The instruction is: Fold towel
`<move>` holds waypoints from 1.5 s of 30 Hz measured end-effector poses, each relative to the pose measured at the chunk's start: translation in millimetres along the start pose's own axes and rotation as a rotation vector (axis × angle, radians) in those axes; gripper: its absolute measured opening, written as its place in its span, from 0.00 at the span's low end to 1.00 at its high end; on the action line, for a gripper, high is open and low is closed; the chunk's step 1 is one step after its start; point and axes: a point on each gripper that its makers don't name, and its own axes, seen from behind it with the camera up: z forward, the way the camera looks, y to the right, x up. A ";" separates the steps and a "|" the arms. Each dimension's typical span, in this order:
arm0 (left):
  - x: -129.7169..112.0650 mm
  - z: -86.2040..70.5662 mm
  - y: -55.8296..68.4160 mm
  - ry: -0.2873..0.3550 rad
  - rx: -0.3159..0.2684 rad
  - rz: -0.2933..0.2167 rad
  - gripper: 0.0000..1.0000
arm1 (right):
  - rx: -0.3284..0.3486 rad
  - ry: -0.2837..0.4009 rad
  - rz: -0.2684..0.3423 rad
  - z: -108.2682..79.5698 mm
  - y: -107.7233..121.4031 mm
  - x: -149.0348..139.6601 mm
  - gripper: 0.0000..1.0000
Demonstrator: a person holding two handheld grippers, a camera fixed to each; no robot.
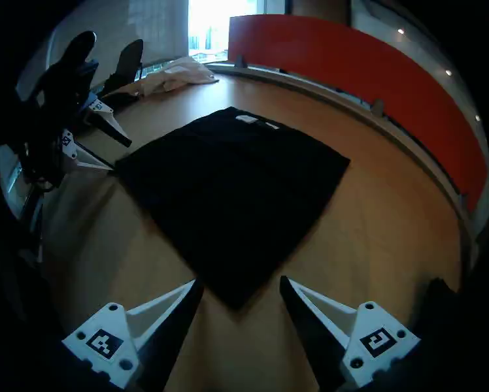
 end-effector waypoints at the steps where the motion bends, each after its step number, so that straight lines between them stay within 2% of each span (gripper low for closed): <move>1: -0.6 0.4 0.6 -0.003 -0.001 0.004 0.96 | 0.002 -0.003 -0.003 0.3 -0.2 -0.6 0.87; 8: -4.4 2.9 6.2 -0.020 -0.014 0.011 0.88 | 0.013 -0.014 -0.010 2.1 -2.4 -2.2 0.79; 13: -4.1 3.1 6.8 -0.026 -0.015 0.007 0.82 | 0.031 -0.023 -0.003 2.4 -6.5 -2.7 0.67; 20: -4.0 3.8 5.1 -0.048 -0.013 0.004 0.68 | 0.046 -0.035 0.010 1.6 -9.8 -2.8 0.54; 28: -4.1 4.3 6.3 -0.054 -0.012 0.008 0.60 | 0.039 -0.044 0.014 -0.7 -8.4 -4.6 0.52; 32: -3.9 4.4 8.9 -0.053 -0.013 0.011 0.55 | 0.043 -0.048 0.012 -1.4 -9.0 -4.8 0.47; 37: -3.7 4.7 11.8 -0.051 -0.016 0.014 0.49 | 0.050 -0.054 0.001 -2.2 -9.6 -5.5 0.29; 40: -3.4 5.0 14.7 -0.052 -0.020 0.020 0.37 | 0.052 -0.054 -0.006 -2.3 -9.9 -5.5 0.21; 43: -2.4 5.5 17.6 -0.055 -0.022 0.026 0.26 | 0.050 -0.050 -0.012 -2.9 -9.8 -5.5 0.17; 45: -1.5 5.9 18.9 -0.058 -0.021 0.026 0.12 | 0.049 -0.045 -0.014 -3.5 -9.6 -5.1 0.16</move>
